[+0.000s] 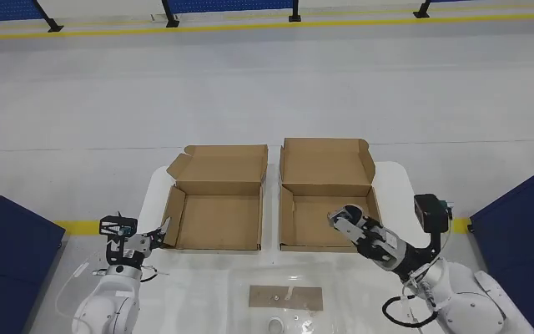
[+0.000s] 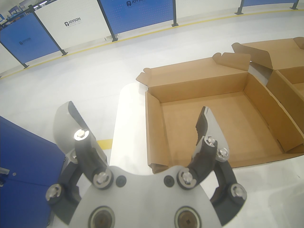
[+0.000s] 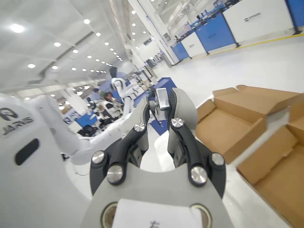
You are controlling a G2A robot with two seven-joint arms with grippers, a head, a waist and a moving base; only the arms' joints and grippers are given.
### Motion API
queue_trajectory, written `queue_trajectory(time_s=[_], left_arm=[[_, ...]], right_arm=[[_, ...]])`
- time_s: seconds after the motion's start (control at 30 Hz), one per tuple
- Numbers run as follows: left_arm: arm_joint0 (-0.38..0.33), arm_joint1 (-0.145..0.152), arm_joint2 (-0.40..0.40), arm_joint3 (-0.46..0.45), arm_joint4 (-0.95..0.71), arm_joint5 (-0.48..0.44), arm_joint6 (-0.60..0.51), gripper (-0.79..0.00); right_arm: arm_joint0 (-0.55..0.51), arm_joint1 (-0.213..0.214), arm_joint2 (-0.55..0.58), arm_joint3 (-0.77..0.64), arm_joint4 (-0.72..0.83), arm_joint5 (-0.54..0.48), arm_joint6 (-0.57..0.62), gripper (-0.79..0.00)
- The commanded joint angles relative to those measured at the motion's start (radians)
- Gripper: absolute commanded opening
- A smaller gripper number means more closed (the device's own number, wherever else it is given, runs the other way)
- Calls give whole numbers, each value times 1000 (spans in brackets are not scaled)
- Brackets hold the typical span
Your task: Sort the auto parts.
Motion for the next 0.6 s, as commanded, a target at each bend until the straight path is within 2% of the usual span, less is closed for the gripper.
queue_trajectory(time_s=[0.0, 0.33, 0.57], left_arm=[[0, 0, 0, 0, 0, 0, 0, 0], [0, 0, 0, 0, 0, 0, 0, 0], [0, 0, 0, 0, 0, 0, 0, 0]], right_arm=[[5, -2, 11, -4, -97, 67, -1, -785], [45, -8, 18, 7, -335, 294, 82, -785], [53, -13, 1, 19, -346, 318, 89, -785]])
